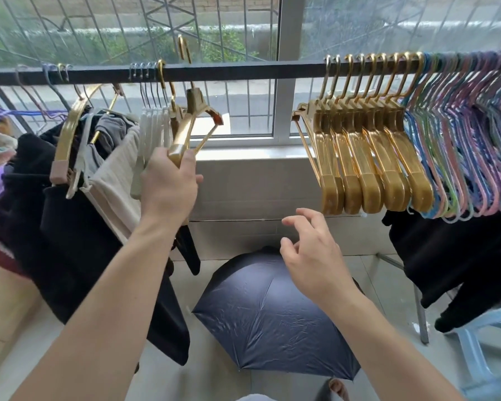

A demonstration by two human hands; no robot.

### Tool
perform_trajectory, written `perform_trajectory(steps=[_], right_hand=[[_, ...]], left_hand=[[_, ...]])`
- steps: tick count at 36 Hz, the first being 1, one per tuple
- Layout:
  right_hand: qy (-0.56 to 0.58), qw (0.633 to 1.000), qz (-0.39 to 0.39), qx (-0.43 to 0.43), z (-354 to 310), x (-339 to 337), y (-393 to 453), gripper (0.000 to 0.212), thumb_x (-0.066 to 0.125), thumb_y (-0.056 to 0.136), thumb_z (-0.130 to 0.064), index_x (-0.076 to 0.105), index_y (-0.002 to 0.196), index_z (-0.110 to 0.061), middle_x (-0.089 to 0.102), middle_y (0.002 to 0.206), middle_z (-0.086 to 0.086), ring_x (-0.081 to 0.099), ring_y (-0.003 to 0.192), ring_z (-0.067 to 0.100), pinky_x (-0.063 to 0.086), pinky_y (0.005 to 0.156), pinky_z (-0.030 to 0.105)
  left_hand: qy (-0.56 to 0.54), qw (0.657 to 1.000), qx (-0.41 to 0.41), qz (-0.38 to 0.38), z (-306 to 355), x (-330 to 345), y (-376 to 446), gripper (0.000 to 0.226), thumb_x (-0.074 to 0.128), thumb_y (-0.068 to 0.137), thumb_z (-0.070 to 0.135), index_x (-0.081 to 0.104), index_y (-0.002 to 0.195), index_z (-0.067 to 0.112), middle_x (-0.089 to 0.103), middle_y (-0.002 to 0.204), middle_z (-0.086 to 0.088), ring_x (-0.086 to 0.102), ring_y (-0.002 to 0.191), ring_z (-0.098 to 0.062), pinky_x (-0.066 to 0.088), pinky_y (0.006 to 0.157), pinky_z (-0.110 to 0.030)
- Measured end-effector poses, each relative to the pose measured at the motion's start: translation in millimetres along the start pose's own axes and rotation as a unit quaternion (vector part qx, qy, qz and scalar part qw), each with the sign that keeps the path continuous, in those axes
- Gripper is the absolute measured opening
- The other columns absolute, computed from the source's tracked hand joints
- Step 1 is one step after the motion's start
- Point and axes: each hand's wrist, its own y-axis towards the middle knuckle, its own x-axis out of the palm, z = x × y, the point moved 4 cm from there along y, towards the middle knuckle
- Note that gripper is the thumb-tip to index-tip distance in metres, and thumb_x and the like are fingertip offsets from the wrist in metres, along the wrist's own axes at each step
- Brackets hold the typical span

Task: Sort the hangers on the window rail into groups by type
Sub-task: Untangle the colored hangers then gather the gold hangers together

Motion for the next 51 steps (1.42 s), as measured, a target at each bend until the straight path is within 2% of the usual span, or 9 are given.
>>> perform_trajectory(steps=[11,20,26,29,32,35,40,45,51], right_hand=[[-0.020,0.999,-0.045,0.017,11,3,1,0.027,0.051,0.101,-0.028,0.058,0.127,-0.026,0.043,0.141,-0.012,0.061,0.091,0.013,0.045,0.089,0.032],[-0.171,0.937,-0.259,0.159,85,20,-18,0.041,0.047,0.101,-0.034,0.053,0.139,-0.018,0.043,0.141,0.006,0.059,0.107,0.027,0.051,0.090,0.037],[-0.070,0.923,-0.305,0.226,139,45,-27,0.035,0.039,0.103,-0.047,0.056,0.091,-0.018,0.058,0.102,-0.001,0.057,0.106,0.029,0.039,0.082,0.035],[0.050,0.882,-0.347,0.314,158,60,-53,0.072,0.035,0.090,-0.079,0.060,0.135,-0.030,0.054,0.143,-0.012,0.044,0.139,0.017,0.029,0.116,0.040],[0.109,0.840,-0.407,0.343,164,77,-77,0.062,0.031,0.092,-0.082,0.065,0.125,-0.043,0.061,0.137,-0.015,0.049,0.136,0.016,0.024,0.123,0.054],[0.149,0.811,-0.440,0.357,147,84,-89,0.056,0.035,0.095,-0.074,0.070,0.122,-0.039,0.068,0.127,-0.014,0.058,0.124,0.013,0.037,0.117,0.044],[0.219,0.787,-0.468,0.338,129,83,-85,0.055,0.042,0.105,-0.053,0.072,0.118,-0.010,0.076,0.114,0.007,0.072,0.109,0.024,0.050,0.109,0.043],[0.309,0.778,-0.463,0.292,120,76,-65,0.029,0.049,0.107,-0.028,0.058,0.109,-0.001,0.071,0.111,0.027,0.069,0.071,0.027,0.060,0.079,0.045],[0.282,0.851,-0.386,0.220,92,60,-43,0.023,0.054,0.106,-0.025,0.056,0.097,-0.003,0.076,0.104,0.019,0.045,0.046,0.012,0.056,0.063,0.035]], left_hand=[[0.043,0.979,-0.103,-0.169,14,31,27,0.042,0.055,0.106,0.031,0.049,0.134,0.000,0.068,0.092,-0.013,0.078,0.070,-0.024,0.065,0.078,-0.044],[0.047,0.885,-0.227,-0.403,-46,32,-57,0.030,0.060,0.105,0.025,0.058,0.118,-0.002,0.075,0.095,-0.026,0.078,0.081,-0.037,0.065,0.073,-0.044],[-0.058,0.827,-0.320,-0.458,-108,-4,-79,0.039,0.059,0.103,0.029,0.062,0.123,-0.006,0.074,0.104,-0.030,0.075,0.080,-0.036,0.065,0.065,-0.035],[-0.119,0.821,-0.346,-0.439,-141,-30,-89,0.040,0.056,0.102,0.028,0.066,0.123,-0.004,0.070,0.108,-0.035,0.073,0.081,-0.036,0.064,0.065,-0.034],[-0.187,0.827,-0.358,-0.390,-173,-59,-94,0.055,0.075,0.090,0.040,0.069,0.124,-0.002,0.071,0.104,-0.032,0.073,0.077,-0.033,0.063,0.062,-0.033],[-0.224,0.831,-0.382,-0.335,-202,-81,-103,0.089,0.100,0.048,0.054,0.076,0.116,0.003,0.073,0.097,-0.026,0.072,0.069,-0.028,0.062,0.057,-0.030],[-0.304,0.808,-0.457,-0.215,-253,-100,-125,0.049,0.061,0.091,0.035,0.070,0.123,0.000,0.071,0.083,-0.015,0.065,0.057,-0.019,0.057,0.048,-0.024],[-0.336,0.792,-0.491,-0.136,-276,-95,-136,0.034,0.064,0.094,0.036,0.074,0.108,0.007,0.073,0.081,-0.009,0.062,0.051,-0.011,0.054,0.045,-0.019],[-0.374,0.775,-0.508,0.015,-300,-66,-122,0.043,0.053,0.107,0.020,0.050,0.146,0.001,0.065,0.131,-0.025,0.073,0.101,-0.026,0.061,0.082,-0.032]])
